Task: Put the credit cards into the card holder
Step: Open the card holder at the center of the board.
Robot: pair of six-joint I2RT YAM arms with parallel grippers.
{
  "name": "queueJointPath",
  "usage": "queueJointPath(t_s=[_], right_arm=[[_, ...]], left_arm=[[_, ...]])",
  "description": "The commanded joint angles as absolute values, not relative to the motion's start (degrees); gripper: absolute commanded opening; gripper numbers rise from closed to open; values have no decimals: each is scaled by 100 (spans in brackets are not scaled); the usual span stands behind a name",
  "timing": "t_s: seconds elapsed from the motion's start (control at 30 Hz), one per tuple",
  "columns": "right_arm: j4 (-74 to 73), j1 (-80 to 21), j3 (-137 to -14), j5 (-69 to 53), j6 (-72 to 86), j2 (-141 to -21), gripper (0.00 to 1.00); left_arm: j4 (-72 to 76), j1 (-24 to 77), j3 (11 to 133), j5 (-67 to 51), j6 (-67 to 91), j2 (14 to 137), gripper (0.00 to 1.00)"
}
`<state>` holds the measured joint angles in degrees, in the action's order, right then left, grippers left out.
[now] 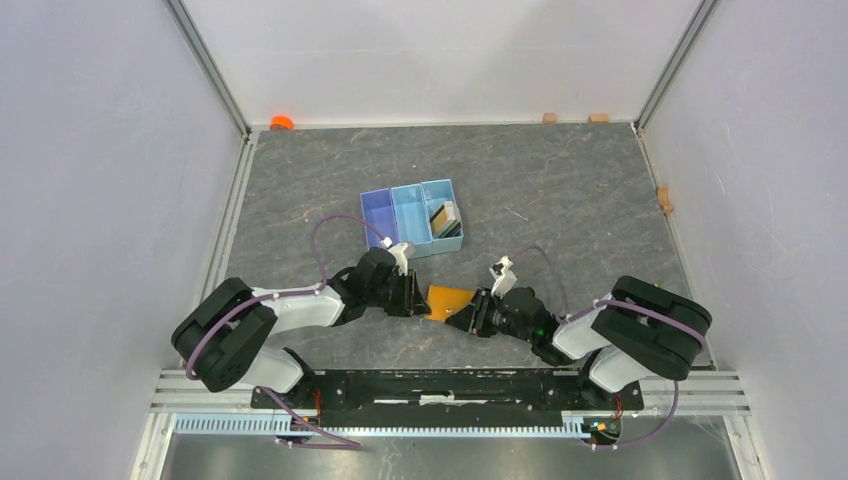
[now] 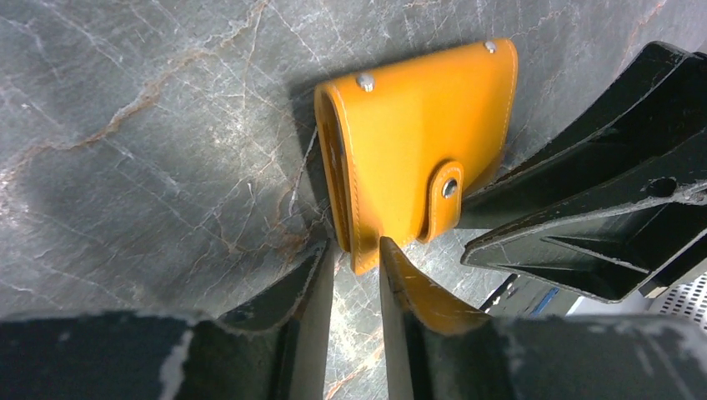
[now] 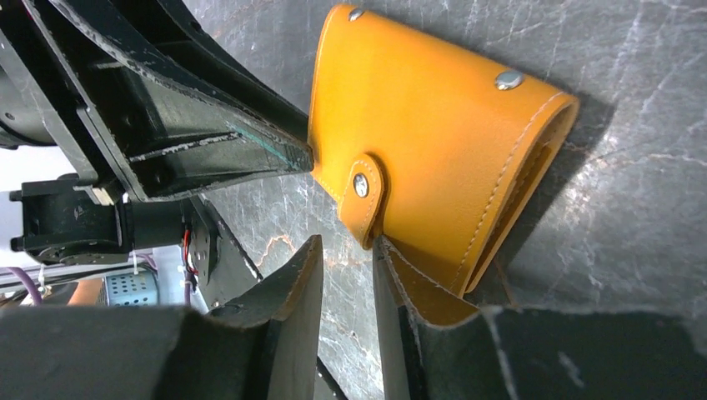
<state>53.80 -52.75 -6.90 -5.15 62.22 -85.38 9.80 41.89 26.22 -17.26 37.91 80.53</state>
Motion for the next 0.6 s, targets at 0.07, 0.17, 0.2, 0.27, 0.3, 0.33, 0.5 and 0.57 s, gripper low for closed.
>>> queueJointPath(t_s=[0.07,0.17,0.2,0.27,0.3,0.33,0.5,0.57], right_arm=[[5635,-5263,-988,-299,6212,-8940,32],[5584,-5256,-1028,-65,6154,-8974,32],[5556,-5254,-1041,-36,6149,-8966,32],[5467,-5256,-1047,224,6144,-8923,32],[5421,-5256,-1031,270,6144,-8881,32],[5387,-5256,-1022,282,6132,-8820,32],[4812,-5257,-931,277,5953,-8268,35],[4610,-5256,-872,296,5875,-7973,36]], left_arm=[[976,4254,2689,-1753,3496,8301,24],[962,4261,2685,-1734,3453,8364,17],[967,4260,2689,-1731,3434,8376,14],[950,4263,2689,-1707,3421,8379,12],[928,4262,2689,-1698,3412,8347,11],[910,4263,2689,-1688,3418,8318,11],[687,4260,2730,-1588,3451,7842,31],[522,4254,2813,-1544,3442,7685,42]])
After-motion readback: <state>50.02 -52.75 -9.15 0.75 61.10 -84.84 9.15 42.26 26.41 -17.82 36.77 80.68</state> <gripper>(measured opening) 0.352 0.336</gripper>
